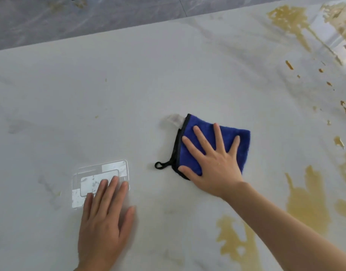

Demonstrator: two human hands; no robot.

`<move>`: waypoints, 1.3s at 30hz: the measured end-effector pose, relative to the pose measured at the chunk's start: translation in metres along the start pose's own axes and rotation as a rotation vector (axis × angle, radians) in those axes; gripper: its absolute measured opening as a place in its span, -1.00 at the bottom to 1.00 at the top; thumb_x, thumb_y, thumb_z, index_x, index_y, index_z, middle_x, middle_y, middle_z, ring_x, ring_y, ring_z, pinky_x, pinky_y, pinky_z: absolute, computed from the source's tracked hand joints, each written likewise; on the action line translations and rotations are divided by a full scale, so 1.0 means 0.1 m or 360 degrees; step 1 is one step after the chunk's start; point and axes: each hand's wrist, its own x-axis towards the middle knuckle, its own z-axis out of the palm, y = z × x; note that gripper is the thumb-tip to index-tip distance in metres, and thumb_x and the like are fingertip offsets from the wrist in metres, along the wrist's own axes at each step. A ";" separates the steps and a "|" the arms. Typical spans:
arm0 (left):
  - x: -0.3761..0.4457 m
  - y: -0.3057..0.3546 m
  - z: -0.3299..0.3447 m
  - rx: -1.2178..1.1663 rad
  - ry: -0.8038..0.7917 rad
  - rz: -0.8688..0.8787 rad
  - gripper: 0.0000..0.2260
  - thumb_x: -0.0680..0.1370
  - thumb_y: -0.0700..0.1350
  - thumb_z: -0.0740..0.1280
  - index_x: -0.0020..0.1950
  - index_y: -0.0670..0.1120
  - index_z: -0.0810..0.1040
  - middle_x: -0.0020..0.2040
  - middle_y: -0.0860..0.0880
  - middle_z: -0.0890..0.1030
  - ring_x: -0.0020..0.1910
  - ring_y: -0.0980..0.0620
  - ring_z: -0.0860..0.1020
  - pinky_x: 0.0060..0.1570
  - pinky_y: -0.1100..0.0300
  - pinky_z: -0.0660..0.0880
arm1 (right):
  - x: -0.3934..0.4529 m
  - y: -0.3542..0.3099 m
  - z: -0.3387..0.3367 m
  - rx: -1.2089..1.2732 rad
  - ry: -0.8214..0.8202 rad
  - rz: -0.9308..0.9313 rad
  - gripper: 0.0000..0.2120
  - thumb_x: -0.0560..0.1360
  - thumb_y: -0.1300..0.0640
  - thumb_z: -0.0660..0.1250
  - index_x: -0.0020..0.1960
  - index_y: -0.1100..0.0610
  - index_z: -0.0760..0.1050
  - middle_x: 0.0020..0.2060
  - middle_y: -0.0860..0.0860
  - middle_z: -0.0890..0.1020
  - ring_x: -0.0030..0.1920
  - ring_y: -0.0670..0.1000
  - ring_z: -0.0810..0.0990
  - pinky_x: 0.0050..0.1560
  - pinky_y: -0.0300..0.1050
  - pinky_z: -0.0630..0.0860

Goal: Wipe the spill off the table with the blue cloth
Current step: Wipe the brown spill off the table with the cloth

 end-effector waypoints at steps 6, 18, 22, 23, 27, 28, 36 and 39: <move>-0.03 -0.01 0.02 0.0118 0.0002 -0.0012 -0.38 0.59 0.21 -0.14 0.33 -0.15 0.45 0.38 -0.13 0.42 0.41 -0.04 0.24 0.37 -0.03 0.11 | -0.62 -0.47 0.06 -0.0085 -0.0069 -0.0245 -0.34 0.42 -0.42 -0.01 0.43 -0.16 0.24 0.48 -0.04 0.27 0.46 0.33 0.15 0.17 0.64 0.06; -0.05 -0.03 0.03 0.0202 -0.0004 -0.0008 -0.44 0.56 0.16 -0.08 0.39 -0.12 0.39 0.43 -0.13 0.37 0.44 -0.13 0.27 0.39 -0.17 0.19 | -1.28 -0.93 0.29 0.0115 -0.0033 -0.0290 -0.34 0.36 -0.46 0.05 0.38 -0.22 0.29 0.45 -0.09 0.33 0.45 0.29 0.22 0.15 0.65 0.17; -0.05 -0.02 0.04 0.0188 0.0015 -0.0022 -0.35 0.56 0.24 -0.22 0.39 -0.10 0.38 0.44 -0.09 0.35 0.46 -0.08 0.24 0.42 -0.09 0.13 | -0.77 -0.64 0.14 0.0086 0.0022 0.0071 -0.34 0.40 -0.43 -0.06 0.43 -0.22 0.21 0.50 -0.11 0.23 0.50 0.25 0.10 0.19 0.64 0.06; -0.05 -0.03 0.04 0.0175 0.0013 -0.0025 -0.34 0.56 0.25 -0.22 0.41 -0.08 0.36 0.45 -0.07 0.33 0.47 -0.05 0.21 0.43 -0.07 0.11 | -0.67 -0.51 0.12 0.0083 0.0009 0.0174 -0.33 0.40 -0.44 -0.14 0.46 -0.25 0.09 0.53 -0.13 0.11 0.53 0.22 -0.05 0.24 0.62 -0.03; -0.06 -0.04 0.06 0.0163 0.0009 -0.0018 -0.36 0.56 0.24 -0.20 0.41 -0.08 0.36 0.46 -0.07 0.32 0.47 -0.05 0.22 0.44 -0.09 0.11 | -0.85 -0.07 0.16 0.0009 0.0038 0.0376 -0.31 0.39 -0.44 -0.21 0.48 -0.26 -0.03 0.55 -0.12 -0.01 0.53 0.18 -0.18 0.28 0.58 -0.06; -0.06 -0.04 0.05 0.0163 0.0003 -0.0015 -0.37 0.56 0.24 -0.19 0.41 -0.09 0.36 0.45 -0.08 0.33 0.46 -0.06 0.23 0.43 -0.09 0.12 | -0.99 -0.07 0.17 0.0020 0.0035 0.0385 -0.32 0.40 -0.42 -0.13 0.47 -0.21 0.10 0.53 -0.07 0.10 0.53 0.23 -0.07 0.25 0.61 0.01; -0.05 -0.01 0.03 0.0104 -0.0021 -0.0044 -0.35 0.55 0.27 -0.16 0.41 -0.09 0.35 0.45 -0.05 0.31 0.46 0.02 0.17 0.43 0.01 0.03 | -0.98 -0.10 0.19 0.0013 0.0082 -0.0003 -0.36 0.38 -0.43 0.02 0.38 -0.20 0.32 0.44 -0.04 0.36 0.45 0.30 0.23 0.13 0.66 0.15; -0.04 0.01 0.02 0.0073 -0.0005 -0.0049 -0.32 0.53 0.31 -0.18 0.42 -0.08 0.32 0.46 -0.02 0.28 0.46 0.08 0.12 0.44 0.06 -0.02 | -0.53 0.41 0.02 0.0089 0.0094 0.0290 -0.29 0.33 -0.53 -0.15 0.43 -0.33 0.10 0.52 -0.16 0.11 0.54 0.17 -0.04 0.27 0.59 -0.05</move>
